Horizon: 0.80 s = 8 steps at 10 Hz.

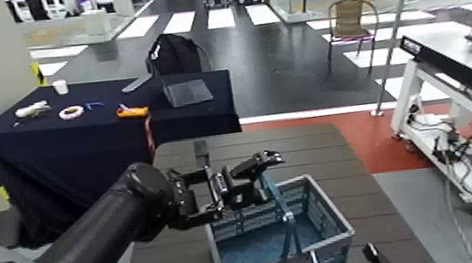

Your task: Place the crate on the table.

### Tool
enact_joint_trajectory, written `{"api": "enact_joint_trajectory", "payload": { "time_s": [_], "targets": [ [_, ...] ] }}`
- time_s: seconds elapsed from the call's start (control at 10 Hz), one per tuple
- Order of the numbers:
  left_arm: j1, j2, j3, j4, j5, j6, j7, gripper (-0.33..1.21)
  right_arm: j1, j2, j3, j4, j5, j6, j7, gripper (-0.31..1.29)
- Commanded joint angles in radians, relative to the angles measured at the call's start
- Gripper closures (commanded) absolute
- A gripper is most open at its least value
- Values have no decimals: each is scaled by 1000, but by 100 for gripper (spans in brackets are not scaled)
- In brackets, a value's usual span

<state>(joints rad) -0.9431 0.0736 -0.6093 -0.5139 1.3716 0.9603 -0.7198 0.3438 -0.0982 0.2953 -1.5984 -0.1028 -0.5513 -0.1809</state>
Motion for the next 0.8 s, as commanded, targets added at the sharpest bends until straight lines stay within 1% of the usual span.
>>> {"api": "enact_joint_trajectory", "payload": {
  "time_s": [0.1,0.2,0.4,0.5,0.6,0.7,0.8],
  "targets": [
    [-2,-1,83,-26,-284,-101,25,10,6,2,-7,-3,0,-4,0,14],
    [4,0,86,-37,-318,-138,25,10,8,2,-8,-5,0,-4,0,14],
    [33,8,157,-132,-493,-209,34,10,15,3,-15,-9,0,-4,0,14],
    [72,29,186,-235,-526,-216,76,10,20,3,-19,-11,2,-2,0,14],
    [136,55,233,-383,-568,-216,145,11,21,5,-24,-12,2,-2,0,14],
    [199,75,275,-520,-615,-232,203,11,26,6,-28,-15,2,-1,1,14],
    [276,100,306,-663,-635,-264,280,11,27,6,-33,-17,3,-1,0,14]
  ]
}}
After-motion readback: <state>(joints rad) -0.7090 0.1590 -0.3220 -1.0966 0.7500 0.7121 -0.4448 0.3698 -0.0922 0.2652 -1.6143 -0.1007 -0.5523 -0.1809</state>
